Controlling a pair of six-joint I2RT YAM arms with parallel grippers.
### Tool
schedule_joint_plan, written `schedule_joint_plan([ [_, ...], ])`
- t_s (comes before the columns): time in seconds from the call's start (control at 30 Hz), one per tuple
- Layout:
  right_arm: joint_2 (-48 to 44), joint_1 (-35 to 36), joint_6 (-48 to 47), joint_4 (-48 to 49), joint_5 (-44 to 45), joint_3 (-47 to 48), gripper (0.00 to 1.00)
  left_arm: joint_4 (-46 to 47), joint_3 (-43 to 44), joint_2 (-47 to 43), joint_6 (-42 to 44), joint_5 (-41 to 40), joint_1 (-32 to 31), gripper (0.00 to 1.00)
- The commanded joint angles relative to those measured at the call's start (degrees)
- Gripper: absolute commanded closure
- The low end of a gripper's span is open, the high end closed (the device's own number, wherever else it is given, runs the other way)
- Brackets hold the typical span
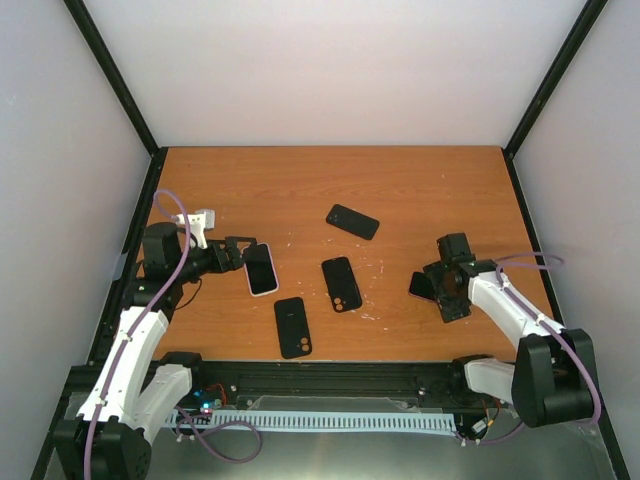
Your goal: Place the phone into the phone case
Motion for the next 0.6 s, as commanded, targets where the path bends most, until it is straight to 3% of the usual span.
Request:
schedule_joint_plan([
  [0.0,-0.67,-2.29,3.81,3.06,2.89,-2.29,0.00,1.61,0.10,-0.18,-0.04,0.84,0.20,0.00],
  [0.3,2.61,-5.09,3.15,9.27,2.18,-3.18,0.00,1.61,0.12,0.71,0.15,1.13,0.21,0.00],
  [0.57,12.27,-6.60,-1.36,11.97,2.30,2.36,0.02,1.47,0.18,0.57,0.09,0.87,0.20,0.00],
])
